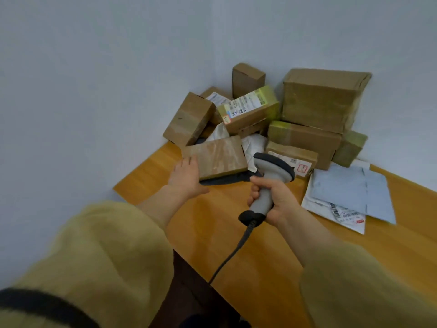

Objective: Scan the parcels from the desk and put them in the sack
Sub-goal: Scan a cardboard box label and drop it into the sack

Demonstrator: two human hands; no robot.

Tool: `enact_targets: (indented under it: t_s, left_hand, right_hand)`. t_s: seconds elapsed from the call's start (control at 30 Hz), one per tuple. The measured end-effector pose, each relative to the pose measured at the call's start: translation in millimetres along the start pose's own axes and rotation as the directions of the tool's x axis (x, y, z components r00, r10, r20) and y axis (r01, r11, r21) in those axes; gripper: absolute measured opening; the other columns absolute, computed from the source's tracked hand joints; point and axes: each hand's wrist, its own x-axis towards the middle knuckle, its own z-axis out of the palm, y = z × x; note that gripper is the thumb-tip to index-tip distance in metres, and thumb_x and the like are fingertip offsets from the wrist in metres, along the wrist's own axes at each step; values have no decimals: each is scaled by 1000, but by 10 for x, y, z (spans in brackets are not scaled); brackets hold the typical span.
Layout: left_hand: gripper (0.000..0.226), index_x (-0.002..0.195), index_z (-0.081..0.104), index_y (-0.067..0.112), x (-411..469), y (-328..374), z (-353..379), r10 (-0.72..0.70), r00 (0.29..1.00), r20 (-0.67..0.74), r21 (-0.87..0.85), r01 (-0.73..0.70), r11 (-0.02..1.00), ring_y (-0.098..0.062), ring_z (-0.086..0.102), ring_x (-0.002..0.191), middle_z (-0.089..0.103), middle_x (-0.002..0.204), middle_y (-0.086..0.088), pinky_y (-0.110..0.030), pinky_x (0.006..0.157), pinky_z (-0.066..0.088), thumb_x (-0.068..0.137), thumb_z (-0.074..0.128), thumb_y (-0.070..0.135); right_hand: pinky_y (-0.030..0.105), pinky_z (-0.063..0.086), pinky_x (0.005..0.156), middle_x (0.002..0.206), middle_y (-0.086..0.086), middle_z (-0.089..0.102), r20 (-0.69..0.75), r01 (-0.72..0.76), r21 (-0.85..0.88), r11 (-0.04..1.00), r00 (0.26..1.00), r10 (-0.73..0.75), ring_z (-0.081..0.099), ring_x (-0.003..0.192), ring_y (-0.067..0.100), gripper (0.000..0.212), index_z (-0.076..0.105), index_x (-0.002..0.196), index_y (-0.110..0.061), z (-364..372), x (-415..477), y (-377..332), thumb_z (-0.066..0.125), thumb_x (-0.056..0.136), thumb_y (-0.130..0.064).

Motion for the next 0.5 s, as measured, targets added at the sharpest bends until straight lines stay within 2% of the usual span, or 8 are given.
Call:
enact_targets:
  t_s: [0.17,0.3,0.4,0.5]
  left_hand:
    - [136,150,-12,5,643,26,107,57,996,69,122,-65,990,-32,-2,147,-4,159,-15,-46,119,5,64,79,57]
    - [149,146,-24,7,1045,-3,159,123,983,133,220,-151,964,-32,-10,146,-12,158,-16,-53,117,-4,57,80,62]
    - [147,146,-24,7,1193,-35,208,184,972,145,245,-215,945,-36,4,145,3,155,-20,-57,115,5,57,81,60]
    - [142,148,-19,10,1174,-75,196,225,956,187,142,-253,957,-39,8,142,8,152,-20,-55,113,20,59,82,54]
  right_hand:
    - [23,44,43,56,1,47,-67,11,40,999,998,-8,43,41,11,9,56,84,-8,18,287,-44,63,84,-2]
    - [23,44,44,56,2,47,-141,46,62,997,989,-36,43,40,11,10,57,88,-8,48,438,25,63,83,-1]
    - [23,43,43,55,2,47,-193,78,82,994,979,-61,43,40,11,9,55,84,-9,107,479,115,61,85,-2]
    - [24,44,44,55,2,48,-231,118,112,987,969,-90,45,41,12,8,55,83,-9,165,460,231,60,87,-4]
